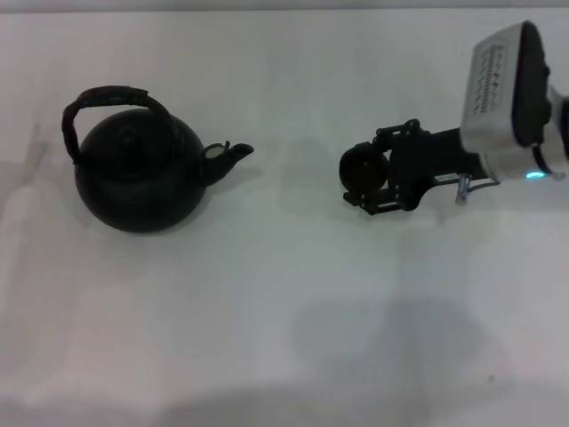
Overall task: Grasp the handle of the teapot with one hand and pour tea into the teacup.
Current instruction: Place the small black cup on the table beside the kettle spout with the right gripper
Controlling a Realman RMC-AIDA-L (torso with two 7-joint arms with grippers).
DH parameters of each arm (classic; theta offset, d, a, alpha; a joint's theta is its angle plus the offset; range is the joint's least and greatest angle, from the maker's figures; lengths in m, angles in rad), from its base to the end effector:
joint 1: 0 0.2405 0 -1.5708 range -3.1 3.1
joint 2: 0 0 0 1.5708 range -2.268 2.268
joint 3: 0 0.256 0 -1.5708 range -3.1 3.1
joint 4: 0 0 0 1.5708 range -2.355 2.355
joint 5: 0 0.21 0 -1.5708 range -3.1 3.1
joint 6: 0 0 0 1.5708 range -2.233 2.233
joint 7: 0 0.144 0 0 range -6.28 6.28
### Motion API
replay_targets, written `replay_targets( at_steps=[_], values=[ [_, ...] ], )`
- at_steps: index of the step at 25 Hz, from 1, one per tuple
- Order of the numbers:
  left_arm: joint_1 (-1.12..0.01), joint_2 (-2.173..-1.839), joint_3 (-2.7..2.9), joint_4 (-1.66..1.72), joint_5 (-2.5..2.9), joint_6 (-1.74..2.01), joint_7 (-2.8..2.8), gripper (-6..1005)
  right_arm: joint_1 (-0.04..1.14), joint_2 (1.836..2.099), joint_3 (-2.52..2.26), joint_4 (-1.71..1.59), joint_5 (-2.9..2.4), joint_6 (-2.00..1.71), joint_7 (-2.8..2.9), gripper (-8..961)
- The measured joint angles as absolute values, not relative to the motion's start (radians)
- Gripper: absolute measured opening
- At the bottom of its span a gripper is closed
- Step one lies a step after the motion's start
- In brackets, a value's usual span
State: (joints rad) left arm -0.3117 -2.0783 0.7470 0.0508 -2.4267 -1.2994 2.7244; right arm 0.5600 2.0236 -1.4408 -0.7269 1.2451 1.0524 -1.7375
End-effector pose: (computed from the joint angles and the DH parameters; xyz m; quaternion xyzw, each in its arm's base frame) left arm -0.3814 0.2767 0.0192 -0.6481 -0.2937 -0.3227 0.6242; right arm 0.2486 0.3578 -0.0625 -0.9886 0.0615 0.0058 0.1370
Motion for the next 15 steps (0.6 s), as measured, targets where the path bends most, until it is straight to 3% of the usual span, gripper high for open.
replay_targets(
  at_steps=[15],
  values=[
    [-0.323, -2.079, 0.747, 0.051, -2.427, -1.299, 2.725, 871, 0.547, 2.024, -1.514, -0.725, 1.271, 0.971, -1.737, 724]
  ],
)
